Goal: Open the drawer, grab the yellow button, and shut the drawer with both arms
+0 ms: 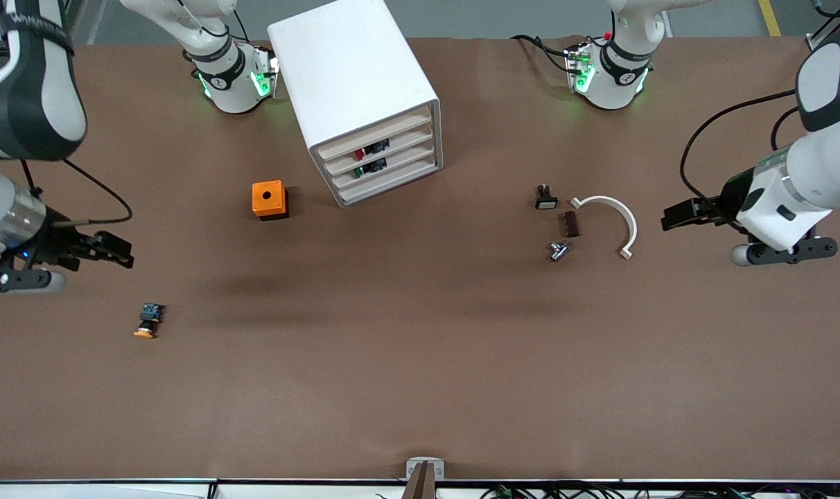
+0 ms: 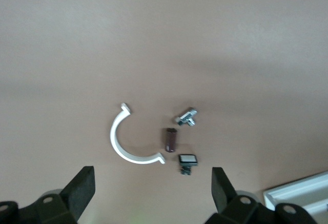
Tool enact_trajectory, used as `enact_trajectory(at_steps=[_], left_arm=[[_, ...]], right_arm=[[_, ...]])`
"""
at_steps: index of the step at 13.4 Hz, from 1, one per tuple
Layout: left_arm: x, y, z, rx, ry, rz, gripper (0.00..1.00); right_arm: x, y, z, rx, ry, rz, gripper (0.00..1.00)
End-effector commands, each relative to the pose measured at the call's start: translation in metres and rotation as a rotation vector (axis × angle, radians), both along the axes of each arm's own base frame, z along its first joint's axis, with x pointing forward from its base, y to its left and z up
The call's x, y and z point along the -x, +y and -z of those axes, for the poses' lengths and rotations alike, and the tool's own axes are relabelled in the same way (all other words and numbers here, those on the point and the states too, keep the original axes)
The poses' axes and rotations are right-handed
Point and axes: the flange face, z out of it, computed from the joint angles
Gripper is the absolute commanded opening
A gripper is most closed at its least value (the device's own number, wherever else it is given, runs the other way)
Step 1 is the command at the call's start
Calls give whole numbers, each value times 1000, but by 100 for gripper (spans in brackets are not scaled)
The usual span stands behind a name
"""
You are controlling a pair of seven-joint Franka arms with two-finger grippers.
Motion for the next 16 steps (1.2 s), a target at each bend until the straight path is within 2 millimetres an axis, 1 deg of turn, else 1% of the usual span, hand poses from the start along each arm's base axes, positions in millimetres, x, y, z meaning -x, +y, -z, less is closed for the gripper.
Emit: enact_trajectory(at_steps=[1, 2, 4, 5, 6, 7, 8, 9, 10, 11, 12, 13, 15, 16], left_arm=[[16, 14, -32, -37, -66, 13, 100], [19, 17, -39, -37, -82, 43, 100], [22, 32, -46, -38, -96, 61, 100], [25, 32, -50, -42, -102, 63, 100], [27, 31, -52, -43, -104, 63, 100], [28, 31, -54, -44, -106, 63, 100], [31, 30, -56, -47, -108, 65, 100], [35, 28, -55, -50, -106, 66, 100], [37, 23, -58, -52, -110, 75, 100], [38, 15, -56, -53, -108, 89, 100], [38, 15, -55, -66, -107, 93, 100], [39, 14, -57, -68, -109, 96, 100], [40, 16, -60, -68, -113, 91, 100], [40, 16, -60, -68, -113, 91, 100]], right_arm=[[25, 2, -29, 4, -17, 13, 100], [30, 2, -34, 7, -26, 13, 100], [38, -6, -50, 8, -48, 24, 100], [47, -7, -64, 10, -51, 26, 100], [55, -6, -72, 12, -31, 21, 100], [58, -5, -80, 12, -22, 19, 100], [58, -6, -88, 12, -34, 20, 100], [58, -9, -92, 12, -43, 25, 100], [58, -10, -93, 13, -43, 26, 100], [58, -10, -94, 13, -46, 26, 100], [57, -10, -98, 13, -57, 30, 100], [57, -10, -99, 12, -60, 33, 100], [57, -17, -100, 13, -60, 42, 100], [57, -16, -100, 13, -58, 40, 100]])
